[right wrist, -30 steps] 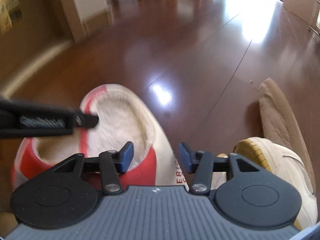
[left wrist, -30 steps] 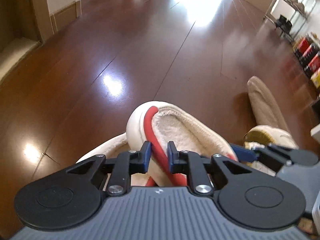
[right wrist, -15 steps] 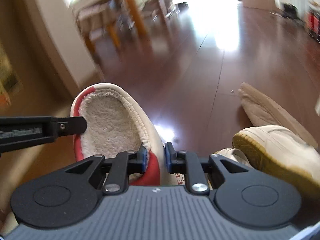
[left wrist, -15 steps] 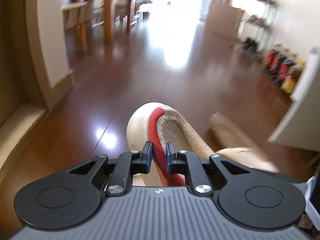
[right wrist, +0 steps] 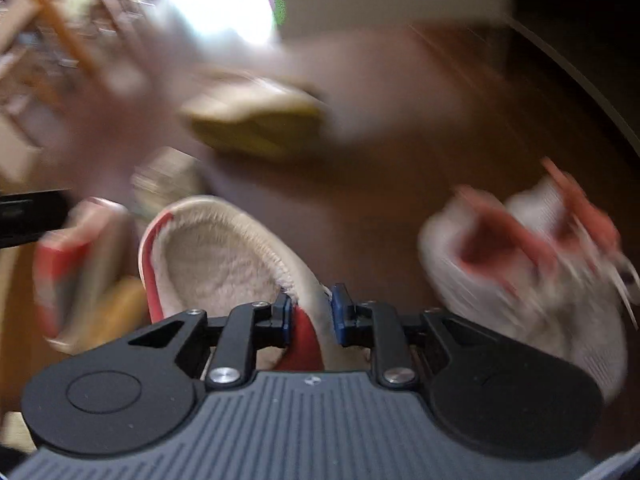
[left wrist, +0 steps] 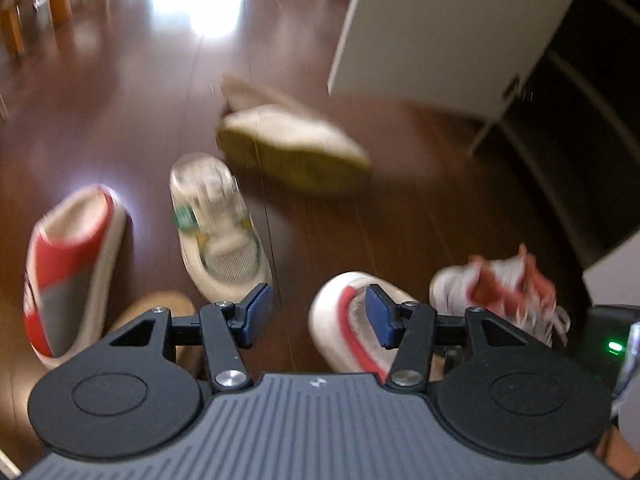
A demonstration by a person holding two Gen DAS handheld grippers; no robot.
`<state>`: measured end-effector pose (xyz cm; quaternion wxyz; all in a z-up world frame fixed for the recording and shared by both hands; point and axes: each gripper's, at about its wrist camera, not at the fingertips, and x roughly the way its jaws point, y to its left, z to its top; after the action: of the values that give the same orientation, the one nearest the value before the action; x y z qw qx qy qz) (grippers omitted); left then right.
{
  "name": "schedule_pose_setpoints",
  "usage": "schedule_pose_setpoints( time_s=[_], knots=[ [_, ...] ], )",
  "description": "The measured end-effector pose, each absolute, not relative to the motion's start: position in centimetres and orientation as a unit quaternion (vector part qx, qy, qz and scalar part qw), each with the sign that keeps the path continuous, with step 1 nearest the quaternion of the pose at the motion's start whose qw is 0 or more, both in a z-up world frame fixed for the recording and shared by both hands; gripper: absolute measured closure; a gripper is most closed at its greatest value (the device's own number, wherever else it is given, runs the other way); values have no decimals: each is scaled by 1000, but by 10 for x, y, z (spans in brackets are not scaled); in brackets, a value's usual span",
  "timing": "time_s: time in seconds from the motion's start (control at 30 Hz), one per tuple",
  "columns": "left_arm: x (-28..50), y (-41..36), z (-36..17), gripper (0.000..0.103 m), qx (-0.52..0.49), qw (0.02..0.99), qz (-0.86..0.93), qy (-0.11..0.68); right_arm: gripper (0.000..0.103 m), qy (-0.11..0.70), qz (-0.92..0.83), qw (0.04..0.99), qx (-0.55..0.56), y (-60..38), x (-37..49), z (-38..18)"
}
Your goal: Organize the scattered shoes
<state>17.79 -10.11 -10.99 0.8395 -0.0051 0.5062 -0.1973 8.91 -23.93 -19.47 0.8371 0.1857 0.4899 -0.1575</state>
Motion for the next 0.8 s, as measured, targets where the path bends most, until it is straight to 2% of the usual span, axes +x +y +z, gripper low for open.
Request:
schedule_pose_setpoints(
  time_s=[0.07, 0.13, 0.17, 0.2, 0.3, 0.47, 0.53, 0.67, 0.8],
  knots=[
    [173, -102, -130, 47, 3, 828, -194, 526, 74, 484, -169, 836, 194, -247, 81, -215],
    [167, -103, -145, 47, 10, 818, -190, 543, 49, 468, -165, 845, 201, -245, 73, -219],
    [165, -102, -151, 47, 18, 815, -185, 549, 25, 459, -155, 852, 198, -242, 66, -212],
    [161, -100, -163, 47, 28, 809, -180, 559, 16, 453, -150, 858, 190, -241, 62, -208],
    [150, -96, -185, 47, 34, 793, -185, 579, 8, 455, -98, 873, 142, -234, 40, -204],
    [147, -109, -220, 47, 29, 771, -200, 604, 8, 495, -36, 868, 5, -207, 19, -229],
    [146, -117, -229, 47, 42, 765, -208, 607, 13, 500, -32, 865, -44, -192, 21, -246],
    [146, -134, -241, 47, 77, 763, -215, 604, 19, 492, -97, 865, -7, -182, 27, -253],
    [148, -150, -240, 47, 101, 770, -227, 588, 20, 486, -156, 859, 35, -178, 39, -254]
  ],
)
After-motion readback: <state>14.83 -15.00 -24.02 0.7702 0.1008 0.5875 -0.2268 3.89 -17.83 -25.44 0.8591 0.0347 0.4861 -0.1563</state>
